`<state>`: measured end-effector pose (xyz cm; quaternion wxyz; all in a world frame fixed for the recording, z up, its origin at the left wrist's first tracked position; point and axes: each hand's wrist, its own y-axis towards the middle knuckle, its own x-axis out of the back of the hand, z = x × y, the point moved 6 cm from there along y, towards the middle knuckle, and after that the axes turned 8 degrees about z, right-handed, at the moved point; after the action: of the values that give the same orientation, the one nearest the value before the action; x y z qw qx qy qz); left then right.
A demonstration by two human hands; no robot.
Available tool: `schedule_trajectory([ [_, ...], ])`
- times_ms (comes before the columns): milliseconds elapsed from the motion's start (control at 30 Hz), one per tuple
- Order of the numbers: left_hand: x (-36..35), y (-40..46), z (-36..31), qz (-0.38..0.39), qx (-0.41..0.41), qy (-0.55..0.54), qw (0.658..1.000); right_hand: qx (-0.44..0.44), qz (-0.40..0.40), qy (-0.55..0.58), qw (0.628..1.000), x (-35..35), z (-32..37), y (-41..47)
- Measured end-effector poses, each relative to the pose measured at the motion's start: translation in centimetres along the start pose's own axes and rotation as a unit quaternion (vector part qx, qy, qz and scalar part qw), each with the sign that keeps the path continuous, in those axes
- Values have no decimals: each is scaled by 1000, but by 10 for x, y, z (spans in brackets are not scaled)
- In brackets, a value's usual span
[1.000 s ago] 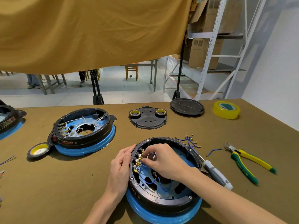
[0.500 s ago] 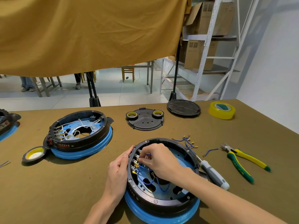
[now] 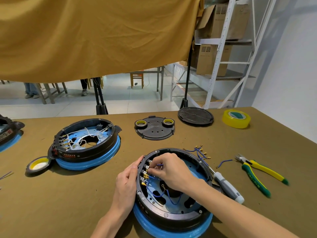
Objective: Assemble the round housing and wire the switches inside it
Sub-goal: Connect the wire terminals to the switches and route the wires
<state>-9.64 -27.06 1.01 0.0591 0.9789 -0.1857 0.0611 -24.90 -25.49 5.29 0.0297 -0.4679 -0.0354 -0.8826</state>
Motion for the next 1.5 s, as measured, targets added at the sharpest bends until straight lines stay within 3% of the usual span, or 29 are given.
schedule_trajectory([
  [1267,-2,6,8,-17,-22,-22,999,30,17,47,998,-1,-11,-2],
  [1500,0,7,8,-23,-29,-36,999,17,-18,82,996,4,-17,-8],
])
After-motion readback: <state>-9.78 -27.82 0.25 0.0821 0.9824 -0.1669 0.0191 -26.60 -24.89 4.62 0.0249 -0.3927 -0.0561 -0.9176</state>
